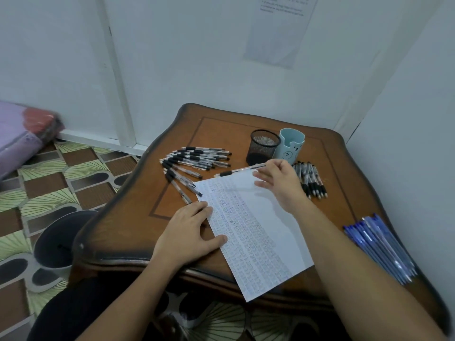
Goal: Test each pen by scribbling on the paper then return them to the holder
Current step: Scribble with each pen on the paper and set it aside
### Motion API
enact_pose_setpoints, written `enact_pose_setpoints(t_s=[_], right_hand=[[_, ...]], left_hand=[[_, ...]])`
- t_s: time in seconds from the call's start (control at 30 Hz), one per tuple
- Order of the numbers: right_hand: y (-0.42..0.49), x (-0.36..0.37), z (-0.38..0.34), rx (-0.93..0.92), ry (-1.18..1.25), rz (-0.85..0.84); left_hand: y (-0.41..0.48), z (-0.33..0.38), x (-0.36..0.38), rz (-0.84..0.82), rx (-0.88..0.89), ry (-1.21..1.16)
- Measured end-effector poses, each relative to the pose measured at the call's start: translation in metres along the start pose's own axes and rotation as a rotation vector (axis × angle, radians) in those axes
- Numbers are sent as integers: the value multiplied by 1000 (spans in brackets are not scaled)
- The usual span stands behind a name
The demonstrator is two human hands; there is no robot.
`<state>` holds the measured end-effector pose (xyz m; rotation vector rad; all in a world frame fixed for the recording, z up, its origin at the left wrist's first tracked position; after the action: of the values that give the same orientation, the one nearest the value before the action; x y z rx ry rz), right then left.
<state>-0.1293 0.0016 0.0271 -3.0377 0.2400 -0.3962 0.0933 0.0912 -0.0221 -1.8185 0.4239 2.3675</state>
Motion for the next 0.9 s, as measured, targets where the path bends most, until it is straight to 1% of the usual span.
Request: enact_pose_setpoints(t_s=[0.07, 0.13, 0.23, 0.37, 0.43, 0.57, 0.67, 0.73, 0.83, 0.9], right_hand=[[-11, -20, -3, 32, 192, 54], [-23, -36, -7, 45, 300, 98], [-37, -51, -9, 51, 357, 168], [-51, -64, -7, 33, 346, 219], [-54, -68, -5, 47, 314, 213], [-60, -65, -3, 74, 261, 148], [-62, -66, -5, 14, 296, 125], [-64, -69, -5, 8, 314, 103], [-69, -74, 6, 100, 376, 32], [-73, -82, 14, 137, 287, 5]], left_hand=[[0, 0, 0, -15, -13, 2], [0, 1, 0, -27, -16, -9], [0, 0, 0, -32, -26, -15], [-1, 0, 1, -41, -28, -10], [-1, 1, 1, -46, -29, -13], [0, 2, 0, -46, -31, -11], [0, 2, 1, -47, -33, -12], [0, 1, 1, -48, -34, -2], [0, 2, 0, -45, -32, 2], [0, 3, -1, -40, -29, -2]])
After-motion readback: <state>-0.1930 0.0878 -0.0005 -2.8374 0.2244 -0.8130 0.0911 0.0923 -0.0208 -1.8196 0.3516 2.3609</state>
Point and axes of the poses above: each hand's wrist, its own y-axis towards the middle knuckle, its own x-axis out of the palm, z = x × y, the point moved 7 cm from there along y, towards the middle knuckle, and after that the axes turned 12 degrees about y, right-handed, at the moved point
